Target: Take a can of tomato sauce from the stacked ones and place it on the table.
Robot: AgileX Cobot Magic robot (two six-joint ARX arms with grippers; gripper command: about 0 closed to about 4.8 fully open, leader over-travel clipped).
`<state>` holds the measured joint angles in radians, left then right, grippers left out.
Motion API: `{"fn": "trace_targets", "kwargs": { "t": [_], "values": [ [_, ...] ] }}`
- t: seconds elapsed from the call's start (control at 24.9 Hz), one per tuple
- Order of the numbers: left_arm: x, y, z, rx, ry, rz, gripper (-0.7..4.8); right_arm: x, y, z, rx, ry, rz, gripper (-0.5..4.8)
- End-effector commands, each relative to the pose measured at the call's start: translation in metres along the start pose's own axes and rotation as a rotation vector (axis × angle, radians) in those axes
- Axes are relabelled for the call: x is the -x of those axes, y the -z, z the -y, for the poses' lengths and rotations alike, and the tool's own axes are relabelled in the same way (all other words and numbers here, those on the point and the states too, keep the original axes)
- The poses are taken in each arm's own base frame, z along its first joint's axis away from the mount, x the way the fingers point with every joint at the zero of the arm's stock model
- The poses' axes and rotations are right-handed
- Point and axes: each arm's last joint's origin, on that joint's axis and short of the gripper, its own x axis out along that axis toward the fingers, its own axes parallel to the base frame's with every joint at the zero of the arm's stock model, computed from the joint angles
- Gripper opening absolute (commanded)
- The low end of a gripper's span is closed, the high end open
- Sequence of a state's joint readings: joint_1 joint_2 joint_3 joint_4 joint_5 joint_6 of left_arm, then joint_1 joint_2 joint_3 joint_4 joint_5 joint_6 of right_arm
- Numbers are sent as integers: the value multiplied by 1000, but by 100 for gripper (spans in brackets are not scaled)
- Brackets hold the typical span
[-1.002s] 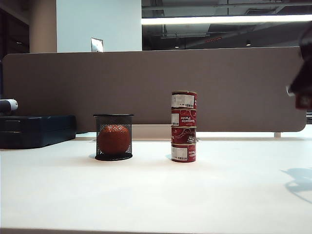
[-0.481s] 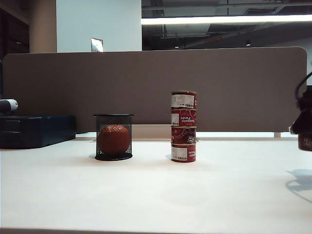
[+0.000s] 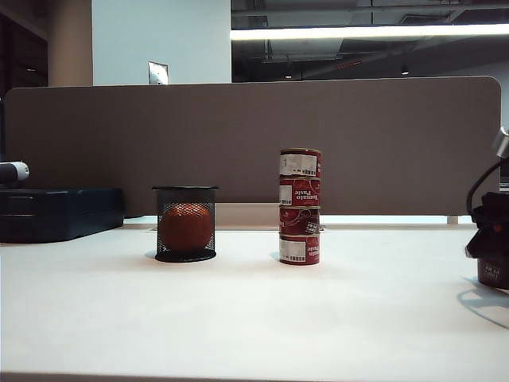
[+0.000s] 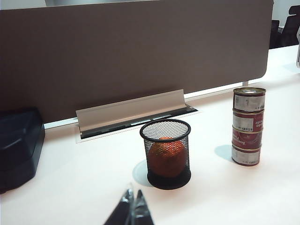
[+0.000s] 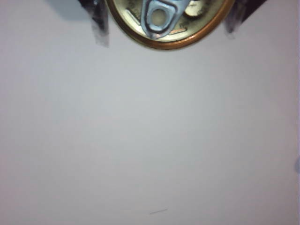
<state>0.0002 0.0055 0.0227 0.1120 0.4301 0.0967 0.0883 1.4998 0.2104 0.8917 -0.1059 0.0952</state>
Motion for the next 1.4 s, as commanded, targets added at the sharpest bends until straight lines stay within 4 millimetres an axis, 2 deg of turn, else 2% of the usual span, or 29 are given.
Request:
{"fn": "trace_targets", "kwargs": {
  "t": [0.04, 0.4, 0.48, 0.52, 0.72, 0.8, 1.2, 1.4],
  "values": [
    [0, -2, 0, -1, -2, 9, -5, -1, -3, 0, 5, -3, 27, 263],
    [0, -2, 0, -1, -2, 9, -5, -1, -3, 0, 4, -4, 23, 266],
    [0, -2, 0, -1, -2, 9, -5, -1, -3, 0, 0, -4, 23, 297],
    [0, -2, 0, -1, -2, 9, -5, -1, -3, 0, -6, -4, 23, 337],
    [0, -2, 0, -2, -2, 10, -5, -1, -3, 0, -6, -5, 29, 447],
    [0, -2, 0, -2, -2, 10, -5, -1, -5, -1, -4, -8, 46, 464],
    [0, -2, 0, -2, -2, 10, -5, 14, -32, -5, 13, -22, 207, 456],
    [0, -2, 0, -1, -2, 10, -5, 28, -41, -7, 14, -27, 213, 362]
  ]
}}
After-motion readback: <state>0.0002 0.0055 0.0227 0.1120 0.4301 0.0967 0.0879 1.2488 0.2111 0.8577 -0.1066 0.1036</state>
